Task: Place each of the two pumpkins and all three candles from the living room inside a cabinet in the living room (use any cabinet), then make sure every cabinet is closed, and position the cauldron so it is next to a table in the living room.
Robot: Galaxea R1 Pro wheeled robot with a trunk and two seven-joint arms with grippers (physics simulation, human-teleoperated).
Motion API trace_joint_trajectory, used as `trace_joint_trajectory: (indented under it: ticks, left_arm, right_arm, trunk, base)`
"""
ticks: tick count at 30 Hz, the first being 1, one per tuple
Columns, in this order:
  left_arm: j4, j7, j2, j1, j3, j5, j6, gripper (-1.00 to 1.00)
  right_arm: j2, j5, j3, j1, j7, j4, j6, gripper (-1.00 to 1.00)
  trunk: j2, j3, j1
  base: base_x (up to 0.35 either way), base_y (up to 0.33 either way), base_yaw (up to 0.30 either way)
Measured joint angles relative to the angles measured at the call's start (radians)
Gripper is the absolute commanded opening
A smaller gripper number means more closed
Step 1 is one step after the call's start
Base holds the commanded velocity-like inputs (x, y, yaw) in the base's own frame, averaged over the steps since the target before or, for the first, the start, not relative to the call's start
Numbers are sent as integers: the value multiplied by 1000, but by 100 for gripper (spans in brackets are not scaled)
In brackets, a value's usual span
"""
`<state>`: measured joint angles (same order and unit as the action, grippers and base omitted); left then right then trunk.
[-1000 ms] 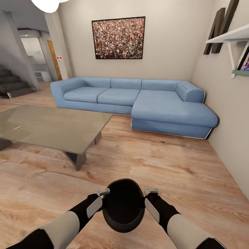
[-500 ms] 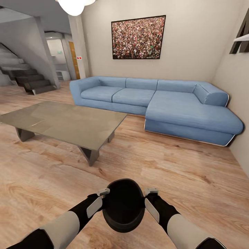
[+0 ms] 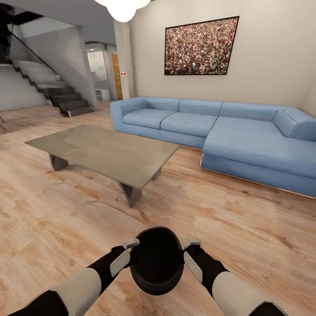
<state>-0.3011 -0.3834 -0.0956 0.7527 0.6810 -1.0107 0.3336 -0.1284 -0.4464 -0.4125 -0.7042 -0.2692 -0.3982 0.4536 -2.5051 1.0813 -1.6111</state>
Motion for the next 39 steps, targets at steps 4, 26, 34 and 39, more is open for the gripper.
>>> trace_joint_trajectory:
  ticks: [4, 26, 34, 39]
  left_arm:
    - [0, 0, 0, 0, 0, -1, -1, -100]
    - [1, 1, 0, 0, 7, -10, -4, -100]
    - [2, 0, 1, -1, 19, -28, -16, -100]
    - [2, 0, 1, -1, 19, -28, -16, -100]
  right_arm:
    - [0, 1, 0, 0, 0, -1, 0, -100]
    - [1, -2, -2, 0, 1, -1, 0, -100]
    - [1, 6, -3, 0, 1, -2, -1, -100]
    - [1, 6, -3, 0, 1, -3, -1, -100]
  trunk:
    - [0, 0, 0]
    - [0, 0, 0]
    - [0, 0, 0]
    - [0, 0, 0]
  base:
    - [0, 0, 275]
    - [23, 0, 79]
    - [251, 0, 0]
    - [264, 0, 0]
